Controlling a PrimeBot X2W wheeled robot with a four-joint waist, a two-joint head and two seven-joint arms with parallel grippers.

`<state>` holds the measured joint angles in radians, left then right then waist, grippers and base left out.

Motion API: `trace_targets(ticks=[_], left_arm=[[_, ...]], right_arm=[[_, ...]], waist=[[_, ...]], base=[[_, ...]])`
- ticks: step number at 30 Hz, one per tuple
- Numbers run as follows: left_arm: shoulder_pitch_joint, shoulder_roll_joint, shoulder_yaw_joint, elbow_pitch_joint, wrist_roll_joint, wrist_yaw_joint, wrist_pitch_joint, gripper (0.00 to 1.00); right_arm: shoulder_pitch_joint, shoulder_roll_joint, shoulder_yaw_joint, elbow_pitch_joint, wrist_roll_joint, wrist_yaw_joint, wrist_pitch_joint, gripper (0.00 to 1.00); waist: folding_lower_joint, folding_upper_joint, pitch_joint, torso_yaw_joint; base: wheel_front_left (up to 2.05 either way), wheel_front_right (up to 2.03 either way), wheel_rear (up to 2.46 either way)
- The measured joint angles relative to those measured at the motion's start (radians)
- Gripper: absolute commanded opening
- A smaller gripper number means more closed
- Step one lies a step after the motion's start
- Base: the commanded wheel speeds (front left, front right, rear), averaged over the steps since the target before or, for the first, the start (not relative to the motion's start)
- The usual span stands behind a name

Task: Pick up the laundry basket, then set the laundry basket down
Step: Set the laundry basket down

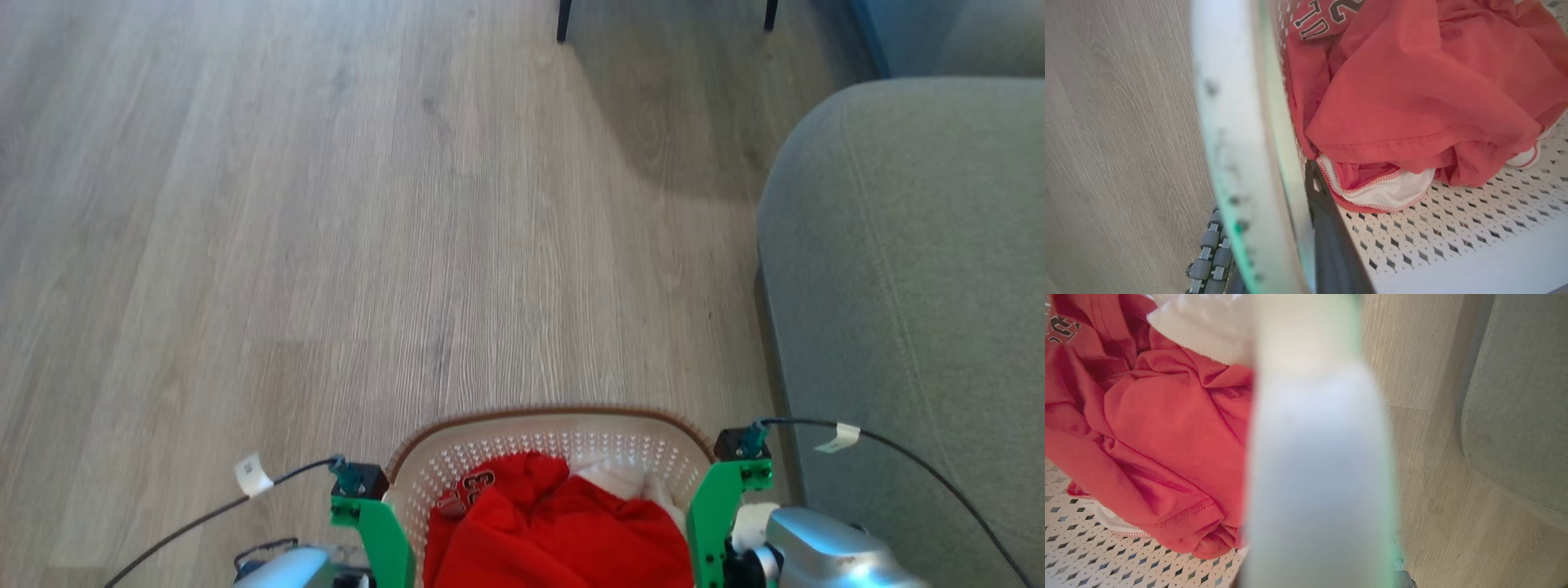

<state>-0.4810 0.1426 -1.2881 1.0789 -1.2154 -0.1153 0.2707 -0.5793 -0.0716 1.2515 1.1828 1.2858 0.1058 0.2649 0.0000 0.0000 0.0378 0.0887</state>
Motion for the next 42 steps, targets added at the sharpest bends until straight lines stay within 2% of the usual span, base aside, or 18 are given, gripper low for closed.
trace_targets(ticks=[8, 25, 42], left_arm=[[-0.063, -0.024, 0.001, 0.022, 0.011, 0.0, -0.043, 0.0], [-0.291, -0.08, 0.002, 0.102, 0.066, 0.0, -0.19, 0.0], [-0.5, -0.088, 0.005, 0.121, 0.125, 0.001, -0.29, 0.0]], right_arm=[[-0.072, -0.001, 0.002, 0.021, -0.014, 0.0, -0.052, 0.0], [-0.256, -0.029, -0.02, 0.038, -0.028, 0.005, -0.245, 0.0], [-0.432, -0.033, -0.061, 0.078, -0.021, 0.011, -0.374, 0.0]], waist=[[0.0, 0.0, 0.098, -0.001], [0.0003, 0.0, 0.433, -0.008], [0.0001, -0.0001, 0.747, -0.019]], base=[[0.0, 0.0, 0.0], [0.0, 0.0, 0.0], [0.0, 0.0, 0.0]])
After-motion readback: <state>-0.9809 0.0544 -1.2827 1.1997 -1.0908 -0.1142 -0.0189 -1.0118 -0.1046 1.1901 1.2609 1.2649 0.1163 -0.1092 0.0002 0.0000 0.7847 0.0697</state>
